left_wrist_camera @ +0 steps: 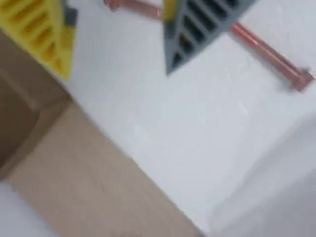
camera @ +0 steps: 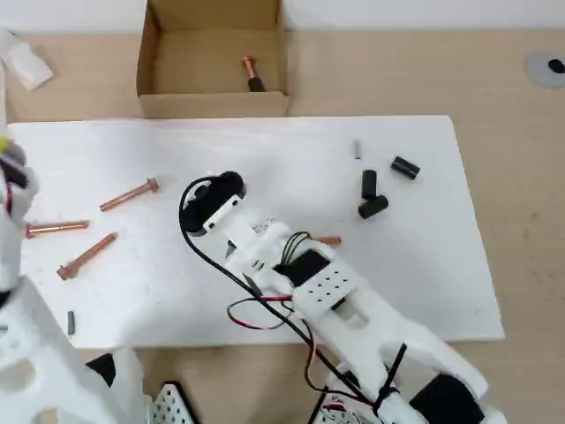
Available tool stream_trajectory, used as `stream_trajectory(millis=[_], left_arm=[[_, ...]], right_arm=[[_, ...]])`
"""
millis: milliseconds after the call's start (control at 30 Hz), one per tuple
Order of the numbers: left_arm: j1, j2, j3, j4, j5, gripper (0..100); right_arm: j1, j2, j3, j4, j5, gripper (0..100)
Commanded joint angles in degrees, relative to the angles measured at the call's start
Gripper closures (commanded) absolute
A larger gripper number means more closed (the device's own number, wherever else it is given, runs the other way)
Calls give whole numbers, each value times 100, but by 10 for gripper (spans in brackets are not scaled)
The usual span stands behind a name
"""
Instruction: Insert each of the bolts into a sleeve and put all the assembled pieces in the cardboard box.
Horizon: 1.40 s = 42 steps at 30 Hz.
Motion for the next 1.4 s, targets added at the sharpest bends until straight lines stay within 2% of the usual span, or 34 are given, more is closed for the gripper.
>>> stream_trajectory(millis=[0,67,233,300,833,1033,1200,1367], left_arm=[[-202,-382,-273,-53,-149,861],[-220,-444,-114,-220,-237,861],[-229,-444,229,-404,-237,861],[-229,-444,264,-396,-237,861],[-229,-444,264,-369,-211,862],[-211,-435,484,-378,-211,862],[-229,-435,527,-378,-229,861],[-229,-444,501,-264,-237,861]], right_arm=[[-66,31,-268,9,44,985],[-66,31,-295,26,44,970],[-66,13,-321,18,44,832],[-66,4,-321,18,44,809],[-92,92,-532,18,44,811],[-75,884,-1191,35,18,811],[-224,1587,-1938,826,-70,811],[-286,1288,-2360,1618,-105,809]])
